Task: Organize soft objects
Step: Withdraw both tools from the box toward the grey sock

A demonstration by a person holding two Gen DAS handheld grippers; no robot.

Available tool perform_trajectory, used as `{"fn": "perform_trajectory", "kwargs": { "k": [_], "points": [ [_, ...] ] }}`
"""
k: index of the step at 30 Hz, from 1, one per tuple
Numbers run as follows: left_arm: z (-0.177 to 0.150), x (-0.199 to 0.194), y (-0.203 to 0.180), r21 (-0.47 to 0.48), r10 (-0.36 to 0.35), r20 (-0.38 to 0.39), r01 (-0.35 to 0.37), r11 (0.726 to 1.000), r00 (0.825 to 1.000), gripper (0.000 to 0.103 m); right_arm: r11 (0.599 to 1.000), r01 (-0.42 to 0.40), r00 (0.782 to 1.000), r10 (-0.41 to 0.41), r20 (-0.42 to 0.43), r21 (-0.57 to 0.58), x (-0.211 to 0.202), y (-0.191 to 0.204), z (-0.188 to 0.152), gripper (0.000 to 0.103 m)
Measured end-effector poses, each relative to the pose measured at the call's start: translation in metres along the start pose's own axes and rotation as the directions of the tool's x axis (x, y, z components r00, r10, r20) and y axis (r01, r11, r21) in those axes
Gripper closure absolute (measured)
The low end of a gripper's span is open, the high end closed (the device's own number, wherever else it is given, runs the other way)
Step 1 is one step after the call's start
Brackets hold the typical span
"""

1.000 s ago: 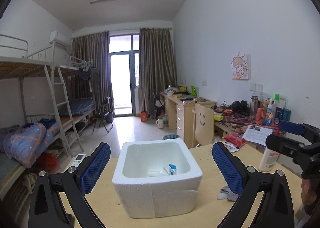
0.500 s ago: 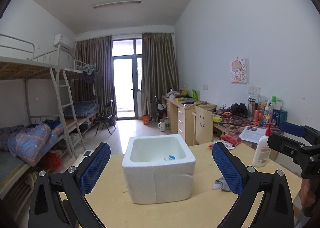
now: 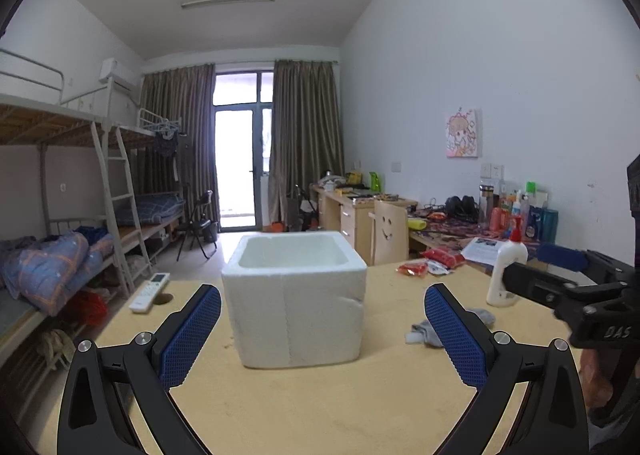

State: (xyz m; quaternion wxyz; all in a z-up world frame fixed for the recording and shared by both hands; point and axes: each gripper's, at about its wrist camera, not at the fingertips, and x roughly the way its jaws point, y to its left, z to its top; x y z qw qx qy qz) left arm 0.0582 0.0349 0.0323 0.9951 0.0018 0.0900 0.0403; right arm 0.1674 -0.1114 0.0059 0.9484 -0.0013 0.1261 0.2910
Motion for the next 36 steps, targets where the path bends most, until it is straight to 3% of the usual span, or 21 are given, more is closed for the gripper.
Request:
{"fn": "perform_trajectory", "kwargs": {
  "k": [12, 24, 36],
  "points": [
    [-0.039, 0.006, -0.007, 0.014, -0.024, -0.035, 0.024, 1.0, 0.999, 0.001, 0.998, 0.039, 0.999, -0.039, -0.018, -0.046, 0.005, 0.005, -0.029, 0.002],
    [-0.037, 0.023, -0.011, -0.003, -0.039, -0.07, 0.039, 0.999, 0.997, 0.001, 0.998, 0.069, 0.997, -0.07, -0.037, -0.009, 0.011, -0.015, -0.031, 0.002],
    [-0.033, 0.055, -0.066, 0.061, -0.186, -0.103, 0.192, 0.979, 0.977, 0.001, 0.973, 0.225, 0.973, -0.221, -0.066, 0.058, -0.004, -0.078, -0.042, 0.002]
  ]
}}
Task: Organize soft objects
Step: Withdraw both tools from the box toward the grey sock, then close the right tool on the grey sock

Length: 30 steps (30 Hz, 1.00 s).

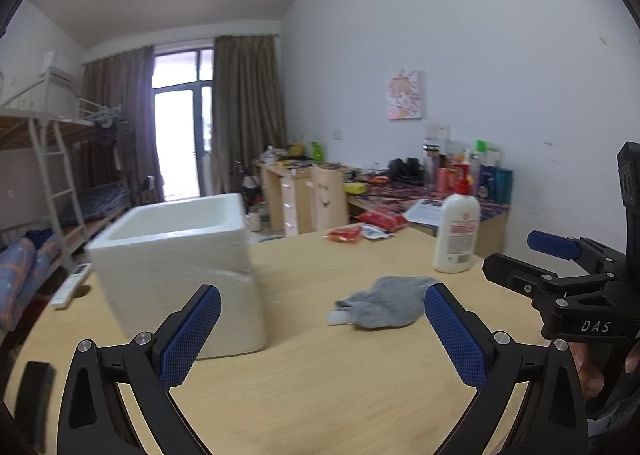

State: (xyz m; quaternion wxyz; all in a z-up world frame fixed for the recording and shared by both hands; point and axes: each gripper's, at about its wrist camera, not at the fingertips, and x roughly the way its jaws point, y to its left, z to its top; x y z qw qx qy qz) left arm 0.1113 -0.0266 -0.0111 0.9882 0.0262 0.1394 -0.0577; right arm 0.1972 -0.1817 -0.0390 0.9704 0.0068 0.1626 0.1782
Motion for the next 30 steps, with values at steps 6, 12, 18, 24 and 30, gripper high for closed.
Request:
{"fn": "perform_trajectory", "kwargs": {
  "k": [6, 12, 18, 24, 30],
  "points": [
    [0.003, 0.023, -0.023, 0.011, -0.091, -0.034, 0.092, 0.996, 0.995, 0.001, 0.997, 0.073, 0.997, -0.072, -0.028, 0.03, -0.004, -0.024, -0.006, 0.002],
    [0.003, 0.04, -0.037, 0.021, -0.119, -0.069, 0.121, 0.992, 0.99, 0.001, 0.996, 0.08, 0.995, -0.077, -0.056, 0.042, 0.001, -0.037, -0.012, 0.002],
    [0.001, 0.058, -0.035, 0.007, -0.126, -0.131, 0.128, 0.992, 0.983, 0.001, 0.998, 0.047, 0.994, -0.042, -0.101, 0.048, 0.021, -0.046, -0.013, 0.002],
    [0.002, 0.082, -0.032, -0.017, -0.119, -0.179, 0.118, 0.993, 0.977, 0.001, 1.0, -0.004, 0.991, 0.005, -0.132, 0.011, 0.038, -0.046, -0.008, 0.002],
    [0.007, 0.1, -0.031, 0.001, -0.126, -0.225, 0.129, 0.992, 0.966, 0.001, 0.998, -0.063, 0.983, 0.059, -0.174, -0.017, 0.055, -0.043, -0.002, 0.002]
  ]
}}
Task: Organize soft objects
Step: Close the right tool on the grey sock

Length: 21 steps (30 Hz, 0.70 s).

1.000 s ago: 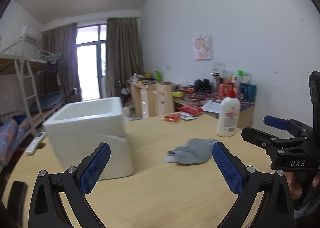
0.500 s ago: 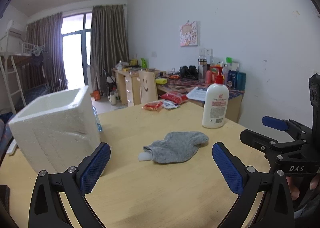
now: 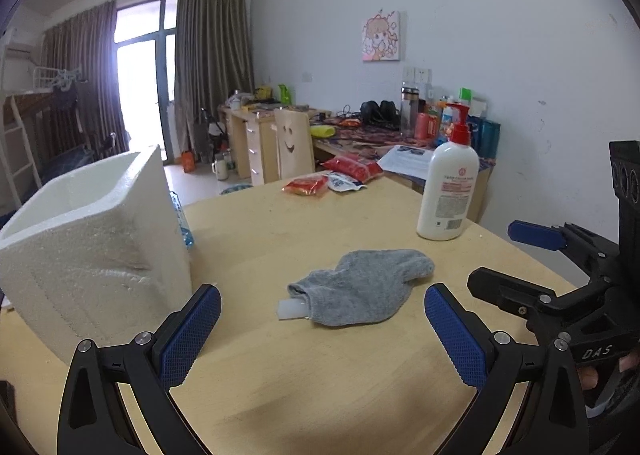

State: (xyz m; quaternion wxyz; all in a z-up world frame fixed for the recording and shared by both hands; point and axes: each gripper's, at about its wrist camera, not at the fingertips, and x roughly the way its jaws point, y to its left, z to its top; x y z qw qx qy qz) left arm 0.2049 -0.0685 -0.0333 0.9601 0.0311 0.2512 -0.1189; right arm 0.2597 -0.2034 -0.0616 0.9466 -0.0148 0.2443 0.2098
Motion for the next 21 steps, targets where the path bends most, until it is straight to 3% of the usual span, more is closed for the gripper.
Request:
{"fn": "perform_trajectory", "kwargs": {
  "k": [3, 7, 15, 21],
  "points": [
    [0.0, 0.005, 0.004, -0.005, 0.008, -0.011, -0.008, 1.0, 1.0, 0.001, 0.999, -0.028, 0.999, 0.027, -0.016, -0.019, 0.008, 0.0, 0.003, 0.002],
    [0.001, 0.016, 0.009, 0.005, 0.07, -0.027, -0.069, 0.998, 0.997, 0.001, 0.998, -0.05, 0.997, 0.048, -0.057, -0.032, 0.023, -0.004, 0.008, 0.002],
    [-0.003, 0.036, 0.021, -0.011, 0.084, -0.066, -0.085, 0.996, 0.994, 0.001, 0.989, -0.133, 0.978, 0.121, -0.167, -0.058, 0.058, -0.007, 0.014, 0.007],
    [-0.005, 0.04, 0.027, -0.021, 0.052, -0.077, -0.054, 0.998, 0.996, 0.001, 0.978, -0.198, 0.955, 0.179, -0.237, -0.061, 0.081, -0.008, 0.017, 0.01]
  ]
}}
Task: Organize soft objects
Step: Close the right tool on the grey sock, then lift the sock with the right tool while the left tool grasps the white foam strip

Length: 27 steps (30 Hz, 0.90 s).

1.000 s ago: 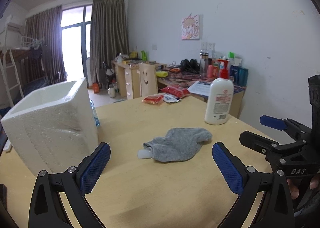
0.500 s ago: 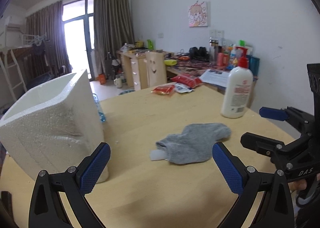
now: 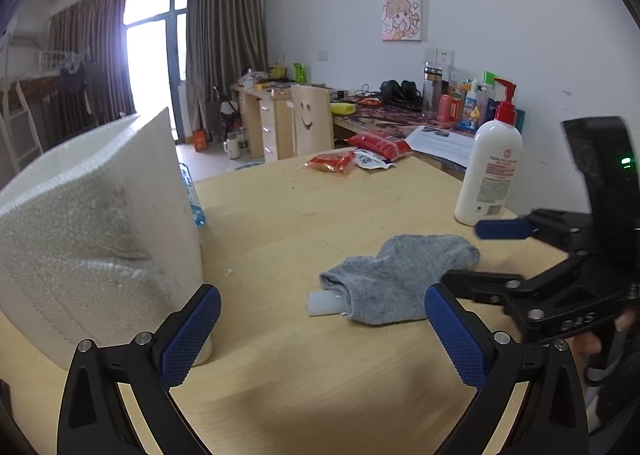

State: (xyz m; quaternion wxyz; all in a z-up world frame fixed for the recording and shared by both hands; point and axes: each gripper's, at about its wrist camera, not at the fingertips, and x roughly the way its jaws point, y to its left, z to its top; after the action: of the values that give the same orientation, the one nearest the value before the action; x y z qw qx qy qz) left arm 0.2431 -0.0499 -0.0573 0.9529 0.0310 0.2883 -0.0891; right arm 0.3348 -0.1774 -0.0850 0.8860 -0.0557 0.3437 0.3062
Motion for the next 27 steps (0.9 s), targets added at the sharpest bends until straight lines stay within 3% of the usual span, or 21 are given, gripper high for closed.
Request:
{"fn": "perform_trajectory", "kwargs": {
  "k": [6, 9, 12, 14, 20, 27],
  "points": [
    [-0.001, 0.004, 0.004, -0.034, -0.028, -0.02, 0.027, 0.999, 0.999, 0.001, 0.999, -0.048, 0.996, 0.047, -0.075, -0.011, 0.021, 0.002, 0.0, 0.011],
    [-0.002, 0.006, 0.004, -0.038, -0.031, -0.025, 0.031, 0.999, 0.999, 0.001, 0.998, -0.055, 0.992, 0.053, -0.115, -0.012, 0.029, 0.002, -0.001, 0.017],
    [-0.001, 0.007, 0.004, -0.044, -0.042, -0.031, 0.04, 0.998, 0.999, 0.001, 0.999, -0.037, 0.988, 0.035, -0.153, -0.01, 0.036, 0.001, -0.003, 0.037],
    [-0.002, 0.008, 0.006, -0.05, -0.044, -0.034, 0.042, 0.998, 0.998, 0.001, 1.0, -0.014, 0.984, 0.014, -0.178, 0.001, 0.041, -0.003, -0.005, 0.056],
    [-0.003, 0.007, 0.007, -0.055, -0.041, -0.037, 0.039, 0.998, 0.998, 0.001, 1.0, 0.005, 0.983, -0.008, -0.181, -0.022, 0.038, 0.002, -0.008, 0.091],
    [-0.001, 0.004, 0.011, -0.074, -0.046, -0.039, 0.043, 0.996, 0.998, 0.001, 1.0, 0.004, 0.992, -0.003, -0.124, 0.013, 0.017, -0.001, -0.007, 0.095]
  ]
}}
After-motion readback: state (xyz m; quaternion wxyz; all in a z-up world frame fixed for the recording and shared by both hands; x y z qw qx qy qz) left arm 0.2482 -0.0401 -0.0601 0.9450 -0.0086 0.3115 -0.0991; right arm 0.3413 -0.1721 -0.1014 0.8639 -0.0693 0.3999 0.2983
